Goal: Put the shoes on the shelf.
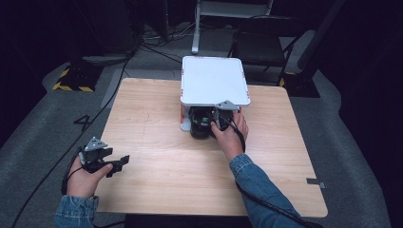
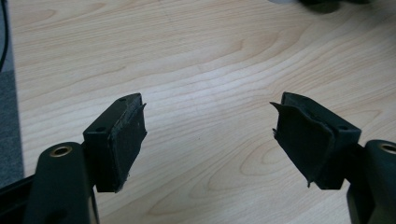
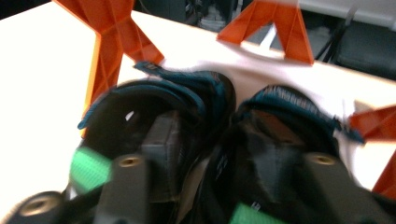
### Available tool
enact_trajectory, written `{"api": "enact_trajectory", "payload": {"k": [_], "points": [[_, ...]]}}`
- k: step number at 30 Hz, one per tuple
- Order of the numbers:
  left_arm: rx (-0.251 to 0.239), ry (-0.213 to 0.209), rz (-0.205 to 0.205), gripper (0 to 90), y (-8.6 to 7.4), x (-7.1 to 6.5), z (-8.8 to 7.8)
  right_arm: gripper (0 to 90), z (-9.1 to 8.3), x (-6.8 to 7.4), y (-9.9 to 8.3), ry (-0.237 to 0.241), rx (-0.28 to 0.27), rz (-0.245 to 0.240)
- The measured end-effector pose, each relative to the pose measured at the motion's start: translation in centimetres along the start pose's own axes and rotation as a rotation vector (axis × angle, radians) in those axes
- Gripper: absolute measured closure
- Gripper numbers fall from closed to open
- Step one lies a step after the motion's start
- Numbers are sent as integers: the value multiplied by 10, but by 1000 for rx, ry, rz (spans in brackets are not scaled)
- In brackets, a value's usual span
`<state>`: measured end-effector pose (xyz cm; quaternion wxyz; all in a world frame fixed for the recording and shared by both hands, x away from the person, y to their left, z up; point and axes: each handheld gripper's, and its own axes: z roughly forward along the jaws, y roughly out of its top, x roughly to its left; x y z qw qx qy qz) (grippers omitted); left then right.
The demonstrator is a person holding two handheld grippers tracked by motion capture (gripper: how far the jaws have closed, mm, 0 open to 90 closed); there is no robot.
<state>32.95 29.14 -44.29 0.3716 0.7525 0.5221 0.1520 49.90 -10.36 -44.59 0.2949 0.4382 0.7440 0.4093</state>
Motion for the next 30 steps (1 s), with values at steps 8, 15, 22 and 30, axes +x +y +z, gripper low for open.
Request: {"api": "enact_trajectory", "payload": {"k": [8, 15, 22, 30], "points": [[18, -50, 69, 248, 20, -18, 24, 390, -44, -20, -7, 112, -61, 55], [-1, -97, 130, 256, 42, -37, 43, 379, -107, -43, -20, 234, -75, 88], [-13, -150, 184, 300, 55, -60, 59, 398, -133, -56, -47, 269, -39, 64], [-19, -250, 243, 468, 59, -90, 78, 453, -138, -51, -58, 293, 23, 45]]}}
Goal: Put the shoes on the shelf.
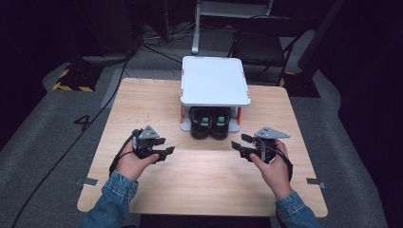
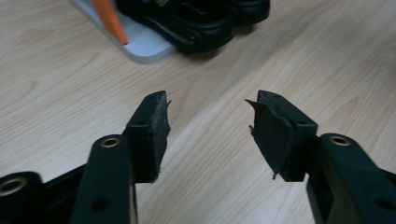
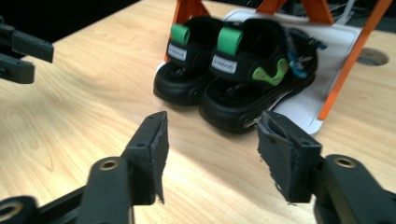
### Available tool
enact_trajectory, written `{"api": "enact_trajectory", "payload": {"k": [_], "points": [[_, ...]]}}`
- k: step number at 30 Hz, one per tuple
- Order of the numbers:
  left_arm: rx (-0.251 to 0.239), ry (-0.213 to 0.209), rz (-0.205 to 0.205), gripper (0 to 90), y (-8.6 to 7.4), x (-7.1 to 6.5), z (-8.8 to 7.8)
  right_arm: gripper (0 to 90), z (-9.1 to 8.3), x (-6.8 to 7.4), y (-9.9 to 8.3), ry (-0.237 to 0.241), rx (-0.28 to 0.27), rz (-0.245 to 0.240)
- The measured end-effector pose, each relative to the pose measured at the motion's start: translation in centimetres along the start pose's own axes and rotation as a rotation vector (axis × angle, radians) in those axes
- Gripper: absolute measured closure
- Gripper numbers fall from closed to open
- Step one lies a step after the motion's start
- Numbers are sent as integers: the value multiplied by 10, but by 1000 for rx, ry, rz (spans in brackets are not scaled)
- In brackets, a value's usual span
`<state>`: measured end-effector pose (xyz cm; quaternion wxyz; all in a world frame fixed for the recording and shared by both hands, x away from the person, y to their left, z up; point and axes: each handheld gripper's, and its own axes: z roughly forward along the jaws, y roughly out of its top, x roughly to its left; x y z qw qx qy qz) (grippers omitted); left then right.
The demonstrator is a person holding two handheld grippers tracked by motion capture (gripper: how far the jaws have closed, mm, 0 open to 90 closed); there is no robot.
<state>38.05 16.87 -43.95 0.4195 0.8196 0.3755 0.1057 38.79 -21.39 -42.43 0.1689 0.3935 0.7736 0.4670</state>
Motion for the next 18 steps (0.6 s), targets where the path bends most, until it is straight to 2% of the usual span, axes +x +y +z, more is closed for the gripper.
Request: {"api": "enact_trajectory", "payload": {"k": [7, 10, 15, 17, 18], "points": [[6, -7, 37, 481, 6, -15, 29, 531, 23, 7, -11, 2, 78, 15], [20, 16, 51, 501, 8, -20, 44, 596, 35, 9, -16, 1, 101, 44], [32, 54, 19, 595, 10, -19, 69, 640, 54, 6, -22, -25, 120, 77], [34, 74, -11, 568, 12, -14, 80, 614, 62, 3, -23, -42, 126, 95], [46, 80, -21, 517, 12, -13, 86, 586, 66, 1, -23, -58, 125, 94]]}}
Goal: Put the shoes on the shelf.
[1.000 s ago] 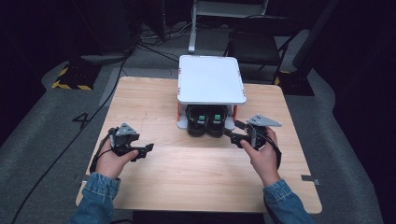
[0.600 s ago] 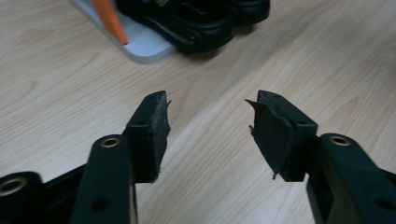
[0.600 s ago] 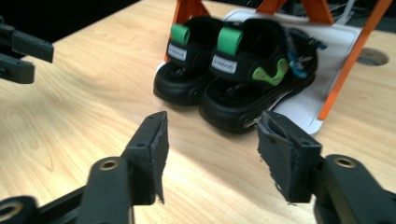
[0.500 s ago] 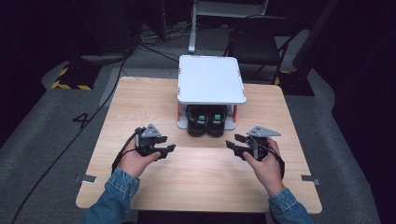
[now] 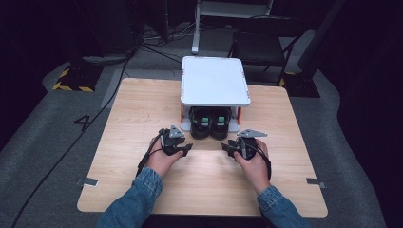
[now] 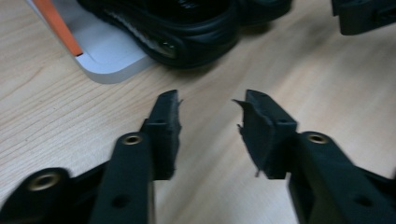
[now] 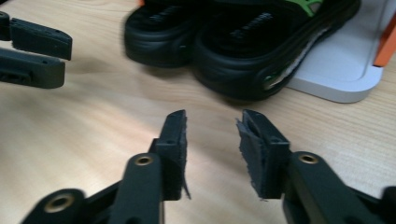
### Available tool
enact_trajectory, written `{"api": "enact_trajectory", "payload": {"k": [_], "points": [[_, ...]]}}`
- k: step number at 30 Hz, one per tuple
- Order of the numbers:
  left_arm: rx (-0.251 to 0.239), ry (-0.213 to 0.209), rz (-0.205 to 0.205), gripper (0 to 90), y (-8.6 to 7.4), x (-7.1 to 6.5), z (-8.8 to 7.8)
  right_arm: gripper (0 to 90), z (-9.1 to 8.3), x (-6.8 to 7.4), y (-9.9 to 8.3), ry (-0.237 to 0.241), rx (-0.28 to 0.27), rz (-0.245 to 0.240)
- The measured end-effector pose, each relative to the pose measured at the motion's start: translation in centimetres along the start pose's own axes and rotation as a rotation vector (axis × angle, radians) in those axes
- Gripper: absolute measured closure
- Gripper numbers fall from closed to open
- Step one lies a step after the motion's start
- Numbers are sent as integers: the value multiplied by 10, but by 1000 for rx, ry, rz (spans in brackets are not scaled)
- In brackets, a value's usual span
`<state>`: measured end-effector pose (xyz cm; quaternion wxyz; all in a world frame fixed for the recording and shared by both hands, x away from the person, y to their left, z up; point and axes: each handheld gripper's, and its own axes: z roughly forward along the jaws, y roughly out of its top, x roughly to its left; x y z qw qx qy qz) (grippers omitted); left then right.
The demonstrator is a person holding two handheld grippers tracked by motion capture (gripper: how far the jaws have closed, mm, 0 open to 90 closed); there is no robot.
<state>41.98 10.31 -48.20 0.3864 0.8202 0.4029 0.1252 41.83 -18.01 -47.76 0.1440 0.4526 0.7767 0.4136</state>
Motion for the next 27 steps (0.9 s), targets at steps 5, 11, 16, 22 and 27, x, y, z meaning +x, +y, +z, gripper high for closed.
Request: {"api": "enact_trajectory", "payload": {"k": [5, 11, 16, 22, 27], "points": [[-51, 34, -17, 467, 5, 2, 16, 468, 15, -4, 4, -40, -39, 4], [-66, 28, -23, 656, 11, 1, 29, 468, 26, -10, 7, -77, -55, -10], [-26, 50, 9, 661, 19, -1, 29, 418, 33, -12, 9, -73, -57, -36], [-42, 61, 13, 656, 29, 1, 40, 496, 36, -21, 22, -91, -55, -95], [-74, 60, -11, 598, 41, 9, 53, 518, 45, -32, 33, -107, -48, -111]]}}
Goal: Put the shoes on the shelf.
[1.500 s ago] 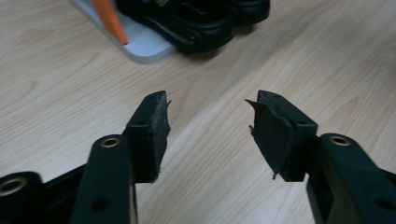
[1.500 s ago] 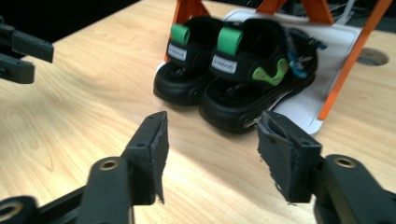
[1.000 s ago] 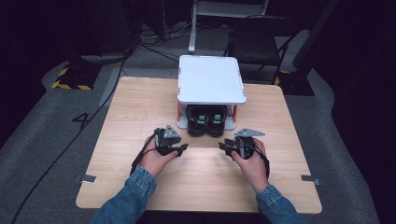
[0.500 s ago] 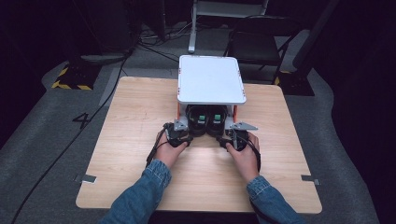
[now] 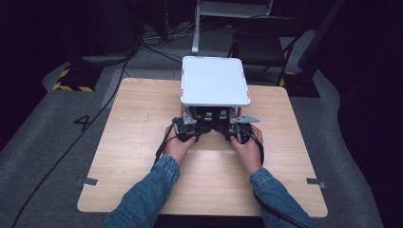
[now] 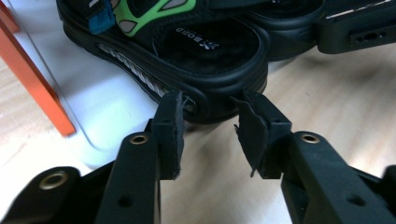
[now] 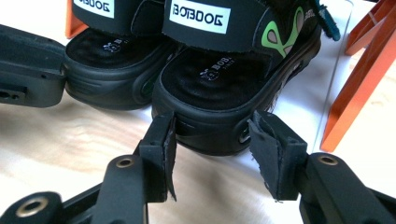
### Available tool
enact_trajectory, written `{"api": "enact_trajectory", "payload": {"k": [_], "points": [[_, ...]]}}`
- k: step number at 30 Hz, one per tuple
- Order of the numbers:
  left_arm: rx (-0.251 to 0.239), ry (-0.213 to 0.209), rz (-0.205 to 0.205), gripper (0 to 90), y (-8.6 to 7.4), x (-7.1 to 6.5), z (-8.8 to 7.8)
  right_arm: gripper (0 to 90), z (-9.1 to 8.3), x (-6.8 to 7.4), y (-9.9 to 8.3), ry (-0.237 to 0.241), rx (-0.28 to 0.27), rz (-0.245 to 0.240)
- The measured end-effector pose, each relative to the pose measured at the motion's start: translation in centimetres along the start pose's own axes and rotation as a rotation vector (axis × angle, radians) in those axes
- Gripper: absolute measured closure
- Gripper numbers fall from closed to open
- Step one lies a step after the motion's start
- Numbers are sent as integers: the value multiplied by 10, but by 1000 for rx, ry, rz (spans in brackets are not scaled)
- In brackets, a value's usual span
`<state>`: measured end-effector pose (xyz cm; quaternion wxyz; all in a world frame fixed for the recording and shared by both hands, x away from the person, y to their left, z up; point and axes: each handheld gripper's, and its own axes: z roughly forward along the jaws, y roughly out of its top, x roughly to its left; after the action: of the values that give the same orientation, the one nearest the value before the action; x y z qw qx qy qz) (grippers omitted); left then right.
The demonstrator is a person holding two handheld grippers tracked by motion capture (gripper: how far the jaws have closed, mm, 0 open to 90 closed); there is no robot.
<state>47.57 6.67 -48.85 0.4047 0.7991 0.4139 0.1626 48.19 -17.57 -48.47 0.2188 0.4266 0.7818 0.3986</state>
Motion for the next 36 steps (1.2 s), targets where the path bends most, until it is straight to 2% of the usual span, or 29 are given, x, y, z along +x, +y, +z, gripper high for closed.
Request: {"api": "enact_trajectory", "payload": {"k": [3, 6, 7, 9, 10, 12, 13, 15, 16, 17, 19, 20, 21, 24, 29, 32, 34, 36], "points": [[-38, 0, 2, 583, 8, 8, 7, 517, 7, -7, 5, 6, -5, 0], [-43, 8, -14, 556, 15, 16, 13, 516, 13, -14, 9, 16, -12, 11], [-37, 28, -10, 556, 18, 18, 15, 512, 15, -16, 10, 16, -18, 11], [-52, 31, 5, 557, 22, 20, 18, 508, 20, -18, 13, 15, -21, 12], [-48, 29, 17, 558, 23, 21, 19, 506, 22, -18, 14, 12, -20, 10], [-51, 27, 9, 558, 24, 22, 21, 507, 25, -20, 17, 6, -18, 4], [-69, 23, -2, 552, 23, 24, 23, 506, 27, -21, 18, 6, -22, 1], [-80, 33, 5, 527, 22, 23, 23, 504, 28, -22, 19, 3, -20, 4], [-94, 39, 21, 521, 21, 23, 23, 505, 26, -21, 19, -4, -28, 3], [-99, 56, 5, 514, 19, 20, 20, 496, 25, -20, 18, -7, -30, -6], [-101, 32, 5, 484, 16, 16, 12, 474, 18, -17, 17, -2, -40, -24], [-111, 17, -13, 472, 14, 13, 8, 455, 13, -15, 17, 4, -44, -24], [-108, 6, -6, 461, 12, 10, 2, 447, 8, -14, 16, 16, -38, -17], [-118, -18, 3, 428, 7, 0, -19, 446, -12, -11, 13, 24, -69, -18], [-143, -39, 53, 397, 7, -18, -56, 409, -48, -7, 11, 62, -122, 14], [-153, -42, 81, 369, 9, -24, -77, 373, -71, -5, 12, 81, -161, 22], [-151, -53, 79, 340, 8, -25, -90, 339, -84, -5, 13, 90, -165, 14], [-144, -56, 85, 313, 6, -24, -103, 324, -98, -7, 12, 95, -130, 45]]}}
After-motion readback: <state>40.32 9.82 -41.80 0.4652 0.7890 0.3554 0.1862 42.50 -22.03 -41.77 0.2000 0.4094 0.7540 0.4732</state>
